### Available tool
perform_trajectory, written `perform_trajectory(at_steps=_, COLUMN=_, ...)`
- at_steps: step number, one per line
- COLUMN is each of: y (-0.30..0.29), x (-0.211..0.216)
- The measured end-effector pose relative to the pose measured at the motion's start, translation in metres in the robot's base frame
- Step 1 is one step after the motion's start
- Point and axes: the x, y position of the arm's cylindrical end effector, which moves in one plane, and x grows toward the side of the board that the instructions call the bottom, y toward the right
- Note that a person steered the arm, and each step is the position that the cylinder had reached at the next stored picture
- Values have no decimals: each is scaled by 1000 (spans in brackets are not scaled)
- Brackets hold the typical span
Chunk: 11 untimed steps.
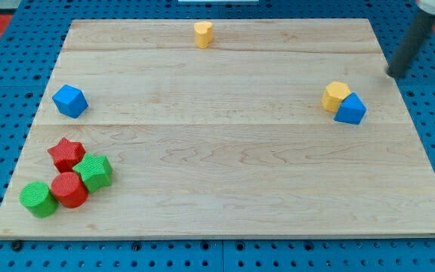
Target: Move the yellow heart diagonal to the top right of the red star
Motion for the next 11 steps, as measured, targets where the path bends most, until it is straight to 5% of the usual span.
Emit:
perform_trajectory(at_steps=1, y=-71, x=-71)
perform_trajectory(at_steps=4, y=-257, x=-102)
perform_trajectory(at_steps=5, y=-294, x=-78)
perform_trajectory(at_steps=6, y=-300, x=-33)
perform_trajectory(at_steps=8, y=-296, x=-114)
perform_trajectory(at_steps=9, y=-340, x=-96)
perform_trajectory(at_steps=11, y=-257, x=-10)
